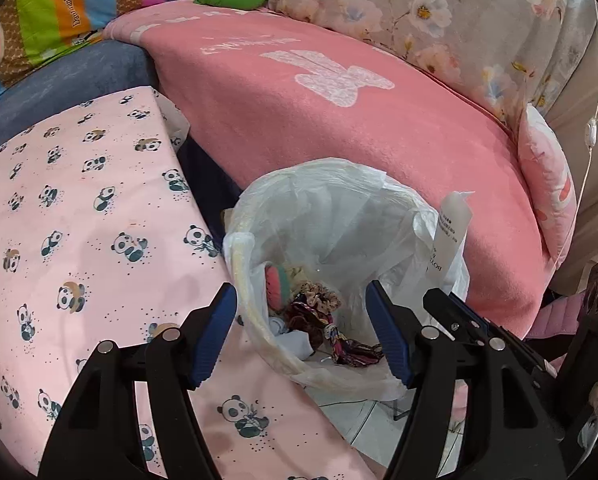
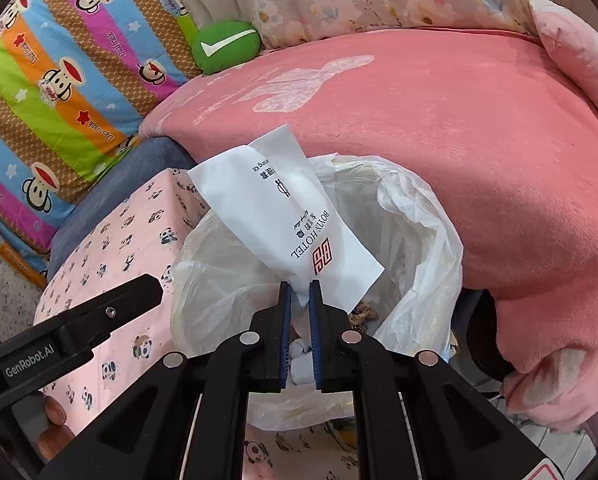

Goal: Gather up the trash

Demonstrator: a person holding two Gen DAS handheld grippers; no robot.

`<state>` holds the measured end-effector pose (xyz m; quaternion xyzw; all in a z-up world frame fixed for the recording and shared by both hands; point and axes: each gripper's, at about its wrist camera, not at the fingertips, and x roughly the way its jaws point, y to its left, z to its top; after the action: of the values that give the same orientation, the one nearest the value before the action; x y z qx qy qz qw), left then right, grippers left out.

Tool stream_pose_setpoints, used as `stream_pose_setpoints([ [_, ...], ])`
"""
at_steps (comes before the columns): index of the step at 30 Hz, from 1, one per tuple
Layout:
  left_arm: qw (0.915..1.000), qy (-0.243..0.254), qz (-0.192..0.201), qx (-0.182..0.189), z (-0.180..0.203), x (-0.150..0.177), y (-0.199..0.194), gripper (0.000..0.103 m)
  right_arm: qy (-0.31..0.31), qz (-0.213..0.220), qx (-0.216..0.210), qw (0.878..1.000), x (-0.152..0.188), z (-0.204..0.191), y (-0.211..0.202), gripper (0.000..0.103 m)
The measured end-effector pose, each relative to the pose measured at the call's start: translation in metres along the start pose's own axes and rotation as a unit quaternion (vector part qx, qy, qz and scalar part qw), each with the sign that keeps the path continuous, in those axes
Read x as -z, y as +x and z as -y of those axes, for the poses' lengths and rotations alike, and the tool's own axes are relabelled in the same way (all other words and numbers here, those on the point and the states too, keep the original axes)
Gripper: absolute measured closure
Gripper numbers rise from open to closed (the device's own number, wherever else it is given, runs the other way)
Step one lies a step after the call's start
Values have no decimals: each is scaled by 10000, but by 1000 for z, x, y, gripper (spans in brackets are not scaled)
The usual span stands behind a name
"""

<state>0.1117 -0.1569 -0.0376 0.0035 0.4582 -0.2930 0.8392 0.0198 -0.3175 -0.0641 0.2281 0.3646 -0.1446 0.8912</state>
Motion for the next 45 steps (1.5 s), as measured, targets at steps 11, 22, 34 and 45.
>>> stream_pose_setpoints([
  [11,9987,-145,55,-492,-30,13,-8,40,-256,-61,28,9996,0,-24,12,81],
  [22,9969,-185,123,-755,-43,31,-24,39,-539,-5,75,9985,11,-40,-9,66],
  [34,9938,-146,258,-1073,-48,52,-46,25,-670,54,234,9975,31,-47,-34,40],
  [45,9878,-81,406,-1500,-55,69,-60,14,-1042,15,481,9934,47,-56,-44,15],
])
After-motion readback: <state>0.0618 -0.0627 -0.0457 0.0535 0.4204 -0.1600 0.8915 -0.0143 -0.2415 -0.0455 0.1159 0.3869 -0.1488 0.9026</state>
